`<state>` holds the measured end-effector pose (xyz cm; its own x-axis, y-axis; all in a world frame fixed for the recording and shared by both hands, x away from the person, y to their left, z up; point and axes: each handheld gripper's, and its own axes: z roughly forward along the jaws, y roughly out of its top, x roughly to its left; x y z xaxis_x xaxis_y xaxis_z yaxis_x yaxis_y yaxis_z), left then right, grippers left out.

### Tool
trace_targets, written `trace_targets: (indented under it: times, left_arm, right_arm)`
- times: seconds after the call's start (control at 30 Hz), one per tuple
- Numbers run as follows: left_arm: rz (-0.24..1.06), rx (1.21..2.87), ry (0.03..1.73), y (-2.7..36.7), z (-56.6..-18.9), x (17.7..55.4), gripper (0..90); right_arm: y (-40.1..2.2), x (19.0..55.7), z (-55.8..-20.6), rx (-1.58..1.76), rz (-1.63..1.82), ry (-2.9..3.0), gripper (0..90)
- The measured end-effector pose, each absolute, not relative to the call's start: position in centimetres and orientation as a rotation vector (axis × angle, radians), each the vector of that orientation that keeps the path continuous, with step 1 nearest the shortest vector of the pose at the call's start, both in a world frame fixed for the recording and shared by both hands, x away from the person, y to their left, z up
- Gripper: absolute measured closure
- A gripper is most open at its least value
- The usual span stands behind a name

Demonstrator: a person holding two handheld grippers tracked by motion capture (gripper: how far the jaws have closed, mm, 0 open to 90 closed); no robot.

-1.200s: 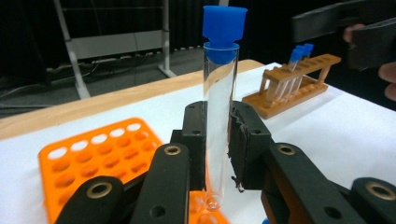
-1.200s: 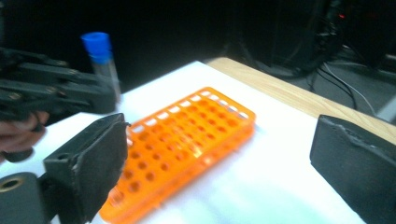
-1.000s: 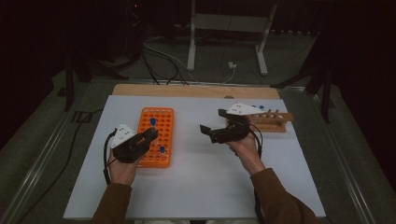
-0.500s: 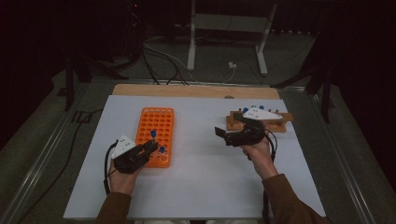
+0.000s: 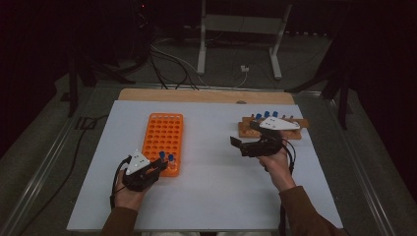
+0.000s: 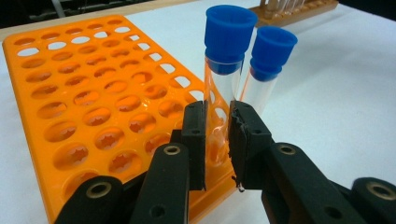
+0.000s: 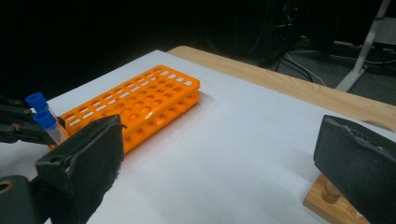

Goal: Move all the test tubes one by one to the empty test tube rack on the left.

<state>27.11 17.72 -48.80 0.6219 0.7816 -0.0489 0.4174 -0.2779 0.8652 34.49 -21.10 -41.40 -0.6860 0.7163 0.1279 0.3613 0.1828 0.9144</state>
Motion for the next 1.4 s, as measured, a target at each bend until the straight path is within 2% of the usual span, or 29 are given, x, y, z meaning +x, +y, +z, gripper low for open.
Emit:
trace_targets:
  times: [0.73, 0.93, 1.3, 1.4]
  left_arm:
    - [0.471, 1.962, 0.958, 17.3, -49.5, 27.2, 76.3]
    - [0.452, 1.94, 0.948, 17.7, -49.3, 26.8, 63.1]
    - [0.503, 1.823, 0.999, 20.6, -48.4, 26.3, 51.0]
    - [0.52, 1.769, 1.04, 21.4, -48.1, 26.3, 41.3]
  right_arm:
    - [-21.3, 34.7, -42.5, 1.056, 1.493, 2.144, 1.8]
    - [-21.4, 34.8, -42.6, 1.063, 1.486, 2.138, 1.7]
    - [-21.9, 35.1, -42.5, 1.065, 1.422, 2.111, 1.7]
    - [-22.2, 35.2, -42.4, 1.069, 1.402, 2.09, 1.7]
